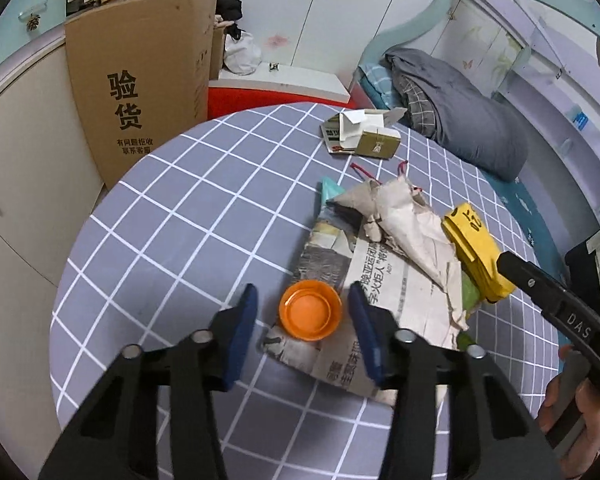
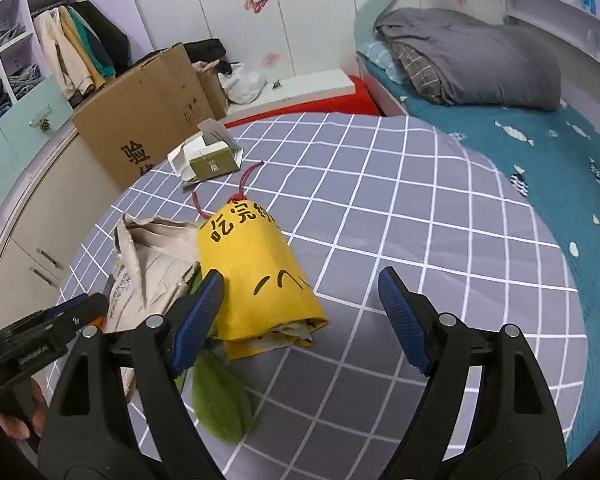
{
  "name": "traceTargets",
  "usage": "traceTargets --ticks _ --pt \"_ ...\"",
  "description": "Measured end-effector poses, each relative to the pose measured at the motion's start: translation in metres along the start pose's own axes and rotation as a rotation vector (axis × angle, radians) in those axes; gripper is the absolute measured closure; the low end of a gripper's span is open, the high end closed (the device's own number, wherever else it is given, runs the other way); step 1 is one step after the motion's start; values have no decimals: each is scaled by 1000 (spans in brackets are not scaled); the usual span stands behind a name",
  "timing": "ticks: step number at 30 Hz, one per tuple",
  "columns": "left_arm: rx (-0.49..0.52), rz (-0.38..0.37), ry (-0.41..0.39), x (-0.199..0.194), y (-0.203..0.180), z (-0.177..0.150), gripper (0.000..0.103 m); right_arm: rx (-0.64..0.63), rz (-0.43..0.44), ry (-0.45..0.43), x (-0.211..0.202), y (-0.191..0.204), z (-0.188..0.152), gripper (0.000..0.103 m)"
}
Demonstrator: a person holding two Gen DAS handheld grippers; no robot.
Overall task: Collect trash
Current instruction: 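Grasp the orange round lid with the left tool while the right tool grasps the yellow bag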
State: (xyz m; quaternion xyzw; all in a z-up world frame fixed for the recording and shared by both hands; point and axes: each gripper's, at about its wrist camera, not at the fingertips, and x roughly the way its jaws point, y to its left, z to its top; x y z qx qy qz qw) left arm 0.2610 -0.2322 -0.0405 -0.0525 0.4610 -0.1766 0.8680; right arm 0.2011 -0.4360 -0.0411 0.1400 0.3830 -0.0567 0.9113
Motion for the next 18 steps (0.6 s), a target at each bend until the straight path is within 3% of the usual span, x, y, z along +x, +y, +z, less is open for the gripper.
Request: traceTargets --ticks 11,15,18 --pt "-24 26 -74 -19 12 4 74 -27 108 92 26 9 7 25" --pt "-27 44 -95 -29 20 3 74 -49 90 115 33 13 5 59" --pt "-26 45 -103 -35 25 0 74 -50 58 75 25 11 3 69"
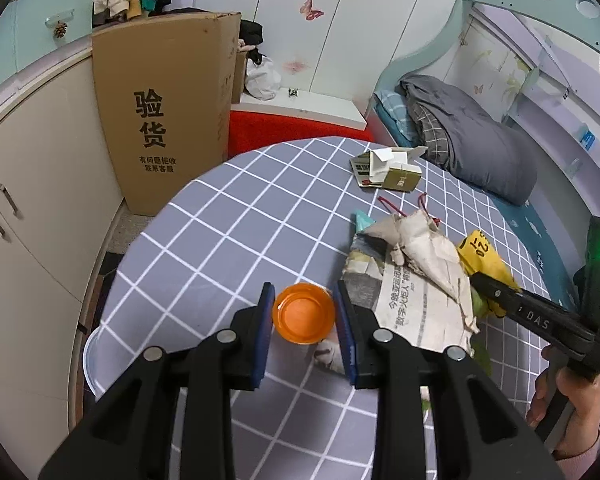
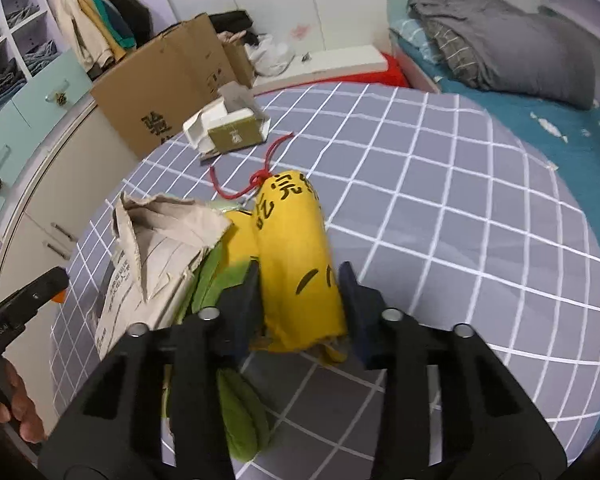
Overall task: Collect trash
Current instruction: 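Grasp the orange round lid with the left tool while the right tool grasps the yellow bag, then carry both to the bin while the right tool opens to drop the yellow bag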
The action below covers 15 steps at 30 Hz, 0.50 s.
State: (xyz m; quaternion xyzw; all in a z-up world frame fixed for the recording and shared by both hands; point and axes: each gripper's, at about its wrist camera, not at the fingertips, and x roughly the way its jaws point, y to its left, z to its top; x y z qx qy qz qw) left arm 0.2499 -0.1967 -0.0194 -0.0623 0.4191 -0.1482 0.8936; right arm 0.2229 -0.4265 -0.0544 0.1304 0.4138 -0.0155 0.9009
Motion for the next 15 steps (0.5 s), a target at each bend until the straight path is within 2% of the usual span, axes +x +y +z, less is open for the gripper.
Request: traceTargets --ticks 6,9,12,15 --pt "-16 7 -24 -13 13 -2 74 -34 -177 -120 -31 -2 2 73" --pt "-32 4 -40 -21 22 -3 74 -56 -237 -188 -51 5 5 73" --pt "-52 4 -60 -31 32 -3 74 -85 -271 -267 -71 19 9 73" --pt "-73 12 -85 -43 46 -3 74 -117 -224 -302 -84 43 11 73"
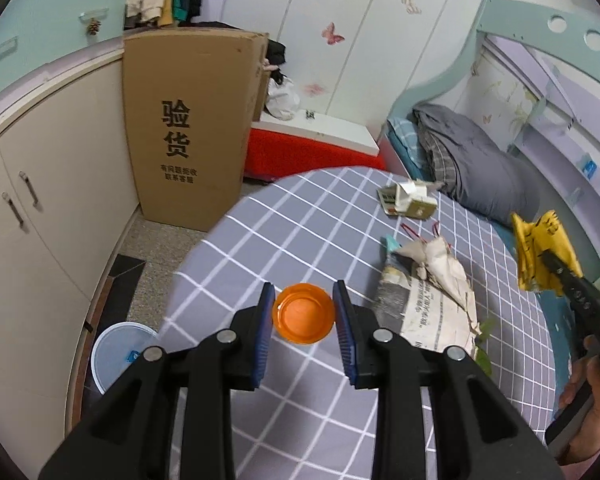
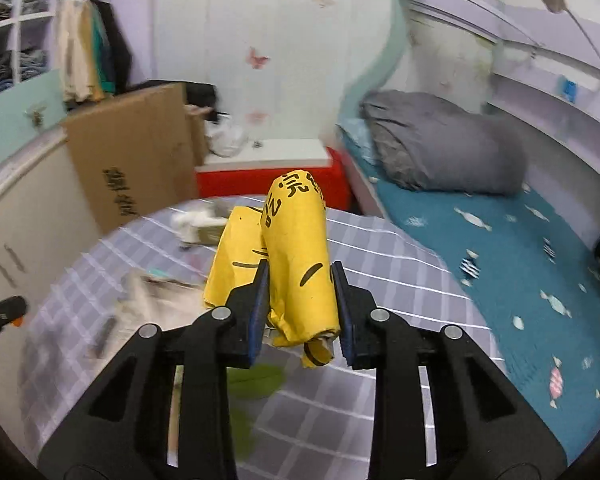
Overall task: Collect trash
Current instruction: 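Carry both to the bin while the right tool opens to drop the yellow bag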
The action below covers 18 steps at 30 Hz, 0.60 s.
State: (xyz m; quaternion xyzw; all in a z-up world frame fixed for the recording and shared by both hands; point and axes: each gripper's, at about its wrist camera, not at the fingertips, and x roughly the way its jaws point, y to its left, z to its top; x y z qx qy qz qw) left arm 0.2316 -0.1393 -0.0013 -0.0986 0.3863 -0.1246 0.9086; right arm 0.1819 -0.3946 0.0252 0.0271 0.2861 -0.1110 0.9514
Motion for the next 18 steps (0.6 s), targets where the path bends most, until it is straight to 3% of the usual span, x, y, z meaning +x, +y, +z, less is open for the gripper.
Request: traceTargets --ticks 5,9,18 --pt "-40 15 -28 -17 32 4 74 -47 189 32 -7 63 3 73" --pt "-77 37 -46 -28 63 3 74 -92 350 105 1 130 -6 73" --pt "-171 136 -73 -49 157 -6 74 -226 559 220 19 278 -37 73"
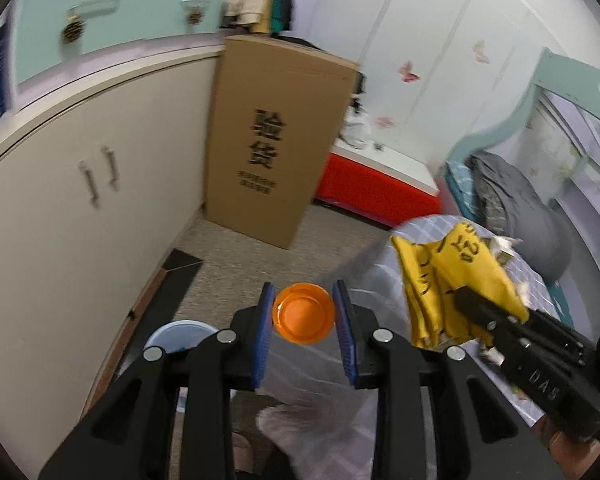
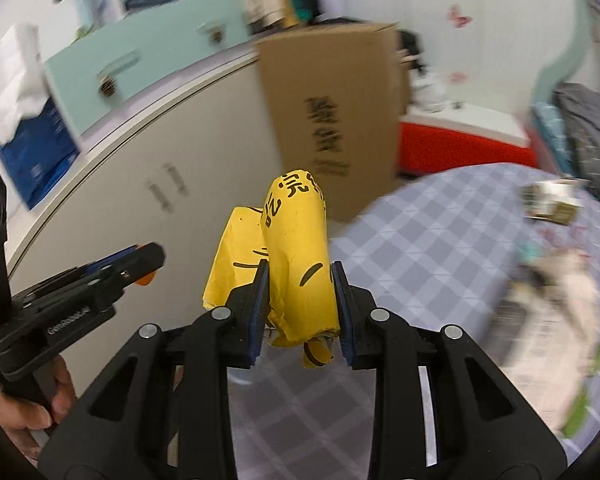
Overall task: Collect trash
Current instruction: 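Carry both to the bin while the right tool opens to drop the yellow bag, then open the left tool to drop the orange lid into the bin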
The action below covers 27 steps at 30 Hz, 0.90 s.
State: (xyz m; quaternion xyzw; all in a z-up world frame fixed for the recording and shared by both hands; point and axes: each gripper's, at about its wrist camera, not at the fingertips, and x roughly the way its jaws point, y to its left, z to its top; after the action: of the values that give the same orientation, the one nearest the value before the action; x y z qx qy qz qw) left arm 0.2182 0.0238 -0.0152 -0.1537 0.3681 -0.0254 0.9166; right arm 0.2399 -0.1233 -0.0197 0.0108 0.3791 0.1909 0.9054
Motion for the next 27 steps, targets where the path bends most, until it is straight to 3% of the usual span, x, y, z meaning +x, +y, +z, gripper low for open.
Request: traceTargets --ticks 7,10,13,19,20,23,27 --pt "-87 107 1 5 79 -1 74 -66 105 110 68 69 -1 73" --pt "-127 150 9 11 109 -3 74 -70 129 124 98 85 1 46" --pt "-161 180 26 20 132 -7 74 -78 128 149 119 93 -2 42" --pt "-173 202 62 39 147 -15 74 -74 133 191 142 90 -15 41" --pt "-174 203 67 43 148 -16 74 -76 147 176 139 90 -14 40" --pt "-177 199 80 51 149 -18 74 -98 77 106 131 93 -12 35" --pt "-176 196 88 57 146 -20 74 -57 67 105 130 86 -12 35"
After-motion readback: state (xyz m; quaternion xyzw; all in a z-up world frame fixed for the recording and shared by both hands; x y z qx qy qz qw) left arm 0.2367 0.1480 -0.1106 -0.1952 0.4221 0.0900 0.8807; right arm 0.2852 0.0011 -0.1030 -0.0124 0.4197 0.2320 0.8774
